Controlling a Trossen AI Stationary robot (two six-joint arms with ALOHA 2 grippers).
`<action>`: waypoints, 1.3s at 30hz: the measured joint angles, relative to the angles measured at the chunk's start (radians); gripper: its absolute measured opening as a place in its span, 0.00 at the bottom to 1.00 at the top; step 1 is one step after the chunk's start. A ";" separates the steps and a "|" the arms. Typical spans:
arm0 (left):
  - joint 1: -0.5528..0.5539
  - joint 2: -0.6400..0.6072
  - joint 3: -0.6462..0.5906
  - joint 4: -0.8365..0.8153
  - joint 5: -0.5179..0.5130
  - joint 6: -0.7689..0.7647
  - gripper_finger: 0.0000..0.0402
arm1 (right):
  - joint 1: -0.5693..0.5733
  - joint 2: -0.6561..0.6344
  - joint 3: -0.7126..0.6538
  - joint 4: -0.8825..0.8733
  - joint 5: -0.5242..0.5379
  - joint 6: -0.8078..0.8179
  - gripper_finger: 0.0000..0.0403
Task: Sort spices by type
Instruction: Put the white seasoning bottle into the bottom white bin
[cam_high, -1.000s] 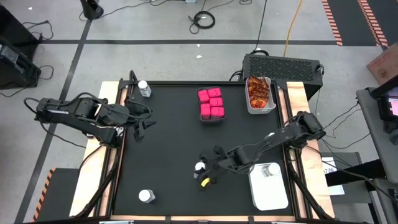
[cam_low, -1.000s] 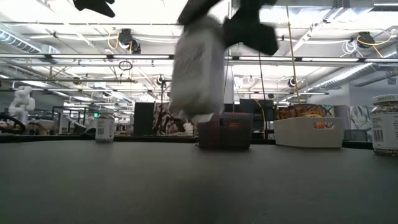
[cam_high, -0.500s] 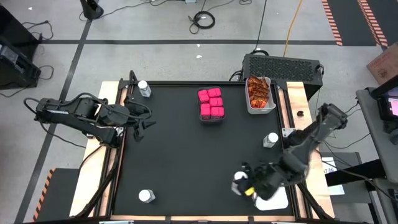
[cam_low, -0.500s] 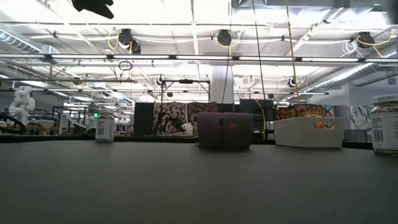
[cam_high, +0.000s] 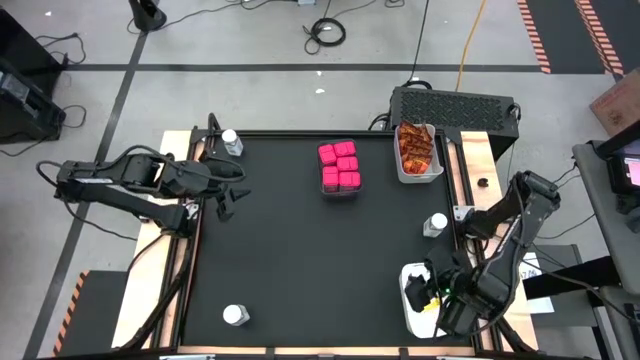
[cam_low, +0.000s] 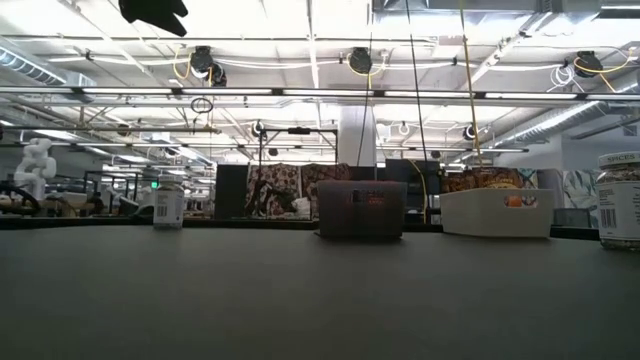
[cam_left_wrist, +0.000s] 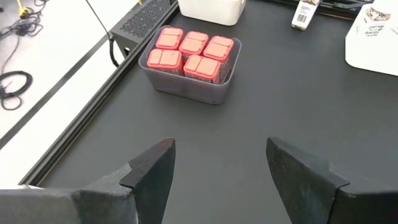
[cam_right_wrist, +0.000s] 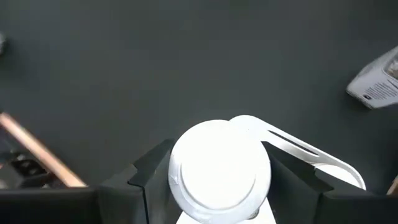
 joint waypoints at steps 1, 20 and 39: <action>0.006 0.000 0.000 0.000 0.008 0.000 0.63 | 0.003 0.002 -0.009 0.000 0.001 0.019 0.51; 0.023 0.000 0.000 -0.002 0.052 0.003 0.63 | 0.004 0.004 -0.282 0.165 -0.011 0.202 0.51; 0.022 0.000 0.000 -0.002 0.054 -0.005 0.63 | 0.003 0.004 -0.301 0.166 -0.112 0.192 0.68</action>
